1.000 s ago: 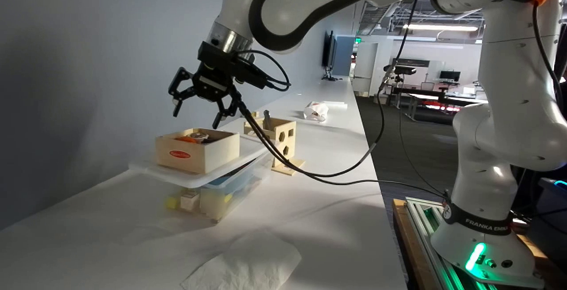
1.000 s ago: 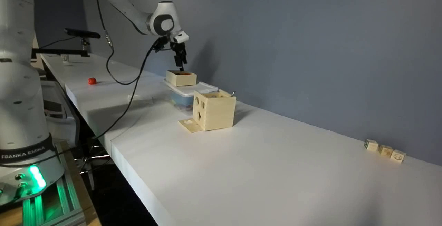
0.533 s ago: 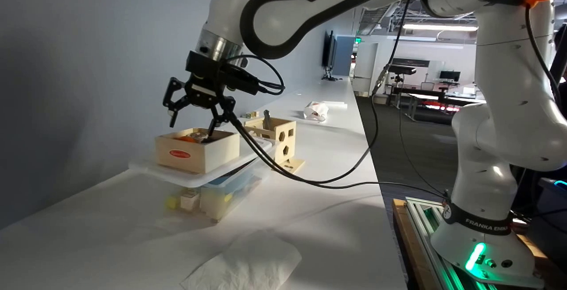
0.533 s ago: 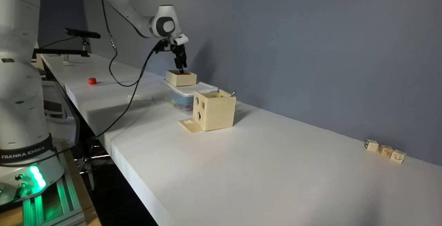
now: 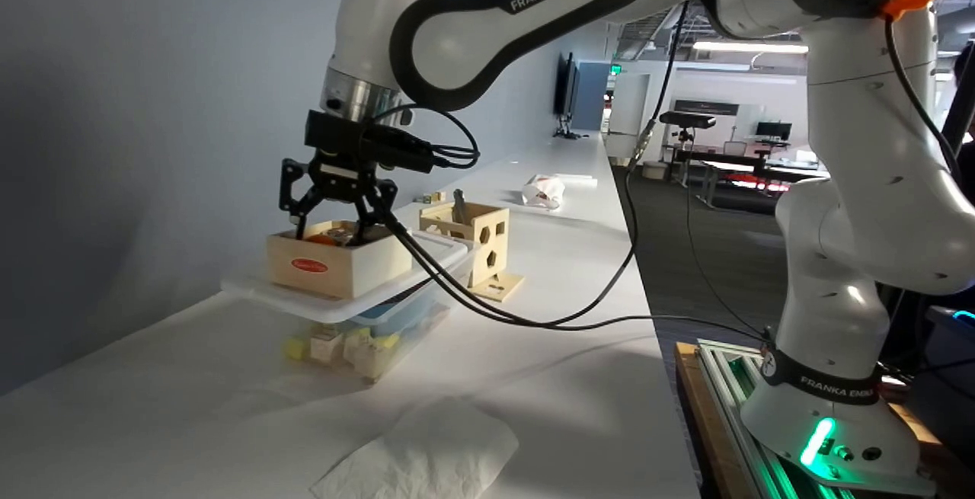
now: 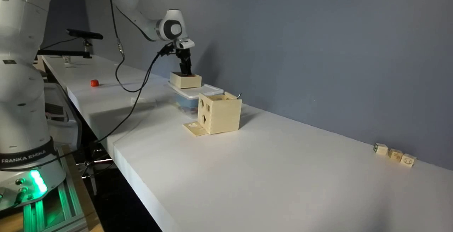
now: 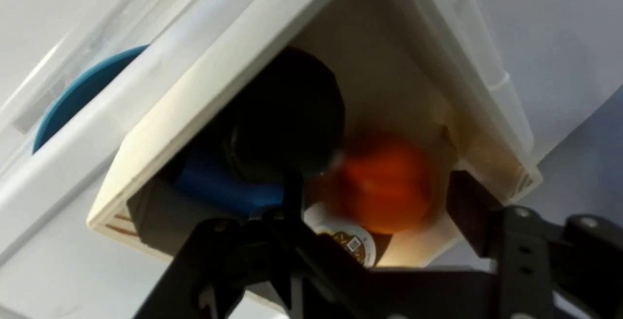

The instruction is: Put the white object and red toy inside the cube-shaped object

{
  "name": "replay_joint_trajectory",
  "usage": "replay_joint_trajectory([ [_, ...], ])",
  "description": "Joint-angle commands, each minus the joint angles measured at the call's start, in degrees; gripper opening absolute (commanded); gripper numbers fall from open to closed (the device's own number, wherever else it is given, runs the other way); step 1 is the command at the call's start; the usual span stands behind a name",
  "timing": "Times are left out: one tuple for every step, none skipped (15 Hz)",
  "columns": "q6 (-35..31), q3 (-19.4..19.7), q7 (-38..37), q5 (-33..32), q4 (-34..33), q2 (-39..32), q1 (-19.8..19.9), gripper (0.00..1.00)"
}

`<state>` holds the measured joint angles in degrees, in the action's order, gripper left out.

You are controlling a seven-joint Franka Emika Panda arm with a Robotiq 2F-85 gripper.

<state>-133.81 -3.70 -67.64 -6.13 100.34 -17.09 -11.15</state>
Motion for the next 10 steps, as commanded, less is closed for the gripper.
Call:
replay_joint_trajectory([
  [3.9, 1.2, -1.5, -2.8, -6.9, -4.9, -2.2, 0.77],
  [4.6, 1.4, -1.5, -3.6, -8.1, -5.8, -2.8, 0.77],
  [5.3, 1.7, -1.8, -4.5, -9.3, -6.6, -3.4, 0.75],
  [5.8, 1.9, -1.6, -5.1, -10.3, -7.2, -3.8, 0.52],
  [6.3, 2.1, -1.5, -5.4, -11.1, -7.7, -4.2, 0.50],
  [6.7, 2.3, -1.5, -5.9, -11.6, -7.8, -4.6, 0.48],
  [6.9, 2.5, -1.5, -6.2, -12.0, -7.9, -5.0, 0.42],
  [7.1, 2.8, -1.7, -6.6, -12.0, -7.6, -5.2, 0.34],
  [7.2, 2.9, -1.6, -6.7, -11.6, -7.0, -5.3, 0.31],
  [7.3, 2.9, -1.5, -6.6, -10.8, -6.2, -5.3, 0.31],
])
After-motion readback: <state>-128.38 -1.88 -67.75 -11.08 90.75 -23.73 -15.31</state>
